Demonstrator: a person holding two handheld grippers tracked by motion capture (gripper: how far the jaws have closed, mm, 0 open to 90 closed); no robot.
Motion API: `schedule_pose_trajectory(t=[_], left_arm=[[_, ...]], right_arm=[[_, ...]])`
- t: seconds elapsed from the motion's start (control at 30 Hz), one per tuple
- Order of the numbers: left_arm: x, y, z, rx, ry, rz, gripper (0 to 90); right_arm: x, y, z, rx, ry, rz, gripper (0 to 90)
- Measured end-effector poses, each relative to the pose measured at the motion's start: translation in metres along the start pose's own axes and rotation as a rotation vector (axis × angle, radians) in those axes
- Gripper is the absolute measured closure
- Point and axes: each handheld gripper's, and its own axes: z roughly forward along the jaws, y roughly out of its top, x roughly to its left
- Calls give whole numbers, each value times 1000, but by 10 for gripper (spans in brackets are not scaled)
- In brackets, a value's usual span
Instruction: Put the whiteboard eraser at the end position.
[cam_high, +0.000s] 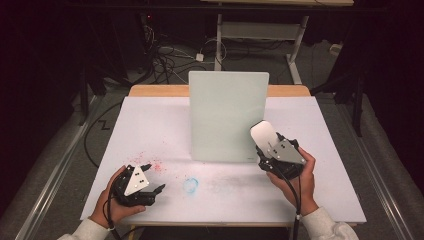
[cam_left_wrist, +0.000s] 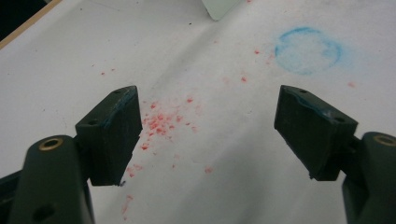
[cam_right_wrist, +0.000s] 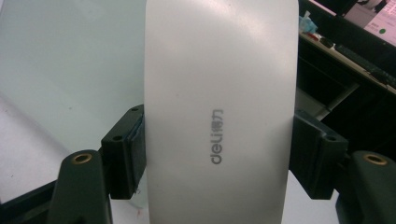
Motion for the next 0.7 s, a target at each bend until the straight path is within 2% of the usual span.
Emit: schedule_pose_trajectory(t=[0.27, 0.37, 0.47, 0.7], left_arm=[[-2, 5, 4, 4, -2, 25, 225], [-4, 5, 4, 5, -6, 26, 225], [-3, 4, 1, -2, 0, 24, 225], [-3, 4, 3, 6, -2, 26, 225]], right_arm=[[7, -2, -11, -19, 122, -52, 310], [10, -2, -15, -34, 221, -78, 310], [17, -1, -16, -20, 275, -119, 310], [32, 0, -12, 5, 382, -161, 310]])
